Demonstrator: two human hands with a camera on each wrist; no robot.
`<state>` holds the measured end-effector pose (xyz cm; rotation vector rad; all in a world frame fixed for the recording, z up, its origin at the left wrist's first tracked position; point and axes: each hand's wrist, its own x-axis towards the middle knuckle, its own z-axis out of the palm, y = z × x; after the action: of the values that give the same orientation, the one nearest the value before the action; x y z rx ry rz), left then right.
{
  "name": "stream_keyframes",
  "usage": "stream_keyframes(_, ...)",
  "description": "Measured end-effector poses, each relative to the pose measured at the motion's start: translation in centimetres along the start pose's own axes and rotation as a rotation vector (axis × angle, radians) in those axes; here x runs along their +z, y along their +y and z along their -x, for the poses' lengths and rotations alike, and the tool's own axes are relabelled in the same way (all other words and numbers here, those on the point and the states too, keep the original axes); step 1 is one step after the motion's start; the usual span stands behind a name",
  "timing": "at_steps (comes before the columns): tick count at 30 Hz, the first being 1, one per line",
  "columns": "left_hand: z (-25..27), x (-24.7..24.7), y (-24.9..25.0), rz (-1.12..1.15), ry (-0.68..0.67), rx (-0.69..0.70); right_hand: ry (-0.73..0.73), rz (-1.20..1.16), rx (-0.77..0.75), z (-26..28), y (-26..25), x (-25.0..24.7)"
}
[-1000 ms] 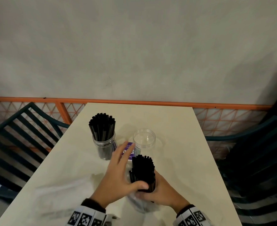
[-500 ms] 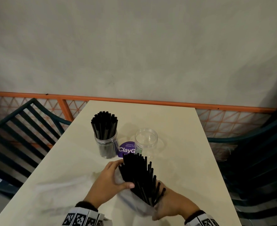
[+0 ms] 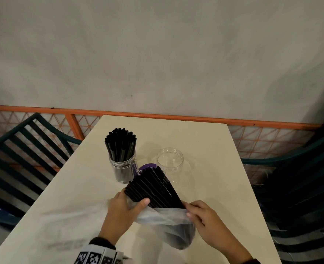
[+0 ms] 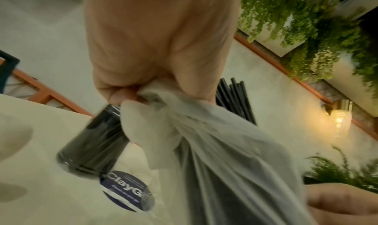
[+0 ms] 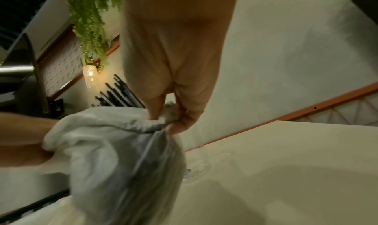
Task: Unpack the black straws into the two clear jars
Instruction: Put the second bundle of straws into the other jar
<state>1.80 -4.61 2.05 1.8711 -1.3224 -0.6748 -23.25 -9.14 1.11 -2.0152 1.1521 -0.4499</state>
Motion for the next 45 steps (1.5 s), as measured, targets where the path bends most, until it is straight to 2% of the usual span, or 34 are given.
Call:
stream_keyframes(3, 1.0, 0.3, 2.5, 0.195, -0.048, -0.014, 0.176, 0.012, 0.108, -0.4, -0.4, 0.6)
stream_keyframes(7, 1.6, 0.5, 3.5, 0.416, -0.156, -0.033, 0.409, -0.128, 0.272, -1.1, -0.7, 0.7)
stream_keyframes(9, 1.7, 1.0, 3.4, 0.399, -0.092, -0.023, 0.484, -0.177, 0.304, -1.3, -0.6, 0.8)
stream_keyframes(11, 1.8, 1.7, 3.6, 0.323, 0.026, 0.006, 0.522, -0.233, 0.319, -1.4, -0.8, 0.9)
stream_keyframes(14, 1.9, 2.3, 4.4, 0.276, 0.167, 0.022, 0.449, -0.409, 0.284, -1.1, -1.4, 0.8)
stream_keyframes(16, 1.9, 2.4, 5.1, 0.3, 0.216, 0.026, 0.319, -0.559, 0.265, -0.8, -1.7, 0.8)
stream_keyframes(18, 2.1, 2.4, 5.7, 0.311, 0.237, 0.039, 0.218, -0.605, 0.248, -0.7, -1.8, 0.9)
stream_keyframes(21, 2.7, 3.0, 6.2, 0.308, 0.179, 0.062, 0.302, -0.607, 0.283, -1.1, -1.4, 1.3)
stream_keyframes(27, 4.2, 3.9, 6.3, 0.291, -0.042, 0.219, 0.465, -0.66, 0.391, -2.3, -0.3, 0.9)
stream_keyframes(29, 4.1, 3.7, 6.4, 0.247, -0.077, 0.254, 0.476, -0.669, 0.398, -2.5, 0.3, 0.4)
stream_keyframes(33, 3.7, 3.8, 6.5, 0.182, 0.032, 0.287, 0.324, -0.794, 0.295, -1.9, -0.2, 0.1)
stream_keyframes(36, 3.2, 4.0, 6.5, 0.222, 0.088, 0.226, 0.102, -0.976, 0.156, -1.2, -0.9, -0.2)
stream_keyframes(38, 2.9, 4.0, 6.1, 0.236, 0.086, 0.203, 0.044, -1.026, 0.133, -1.0, -0.8, -0.4)
stream_keyframes(42, 3.2, 4.0, 5.9, 0.253, 0.011, 0.201, 0.197, -0.903, 0.18, -1.3, -0.2, -0.2)
stream_keyframes(45, 3.7, 4.0, 6.3, 0.317, -0.077, 0.219, 0.293, -0.867, 0.149, -1.5, -0.5, -0.3)
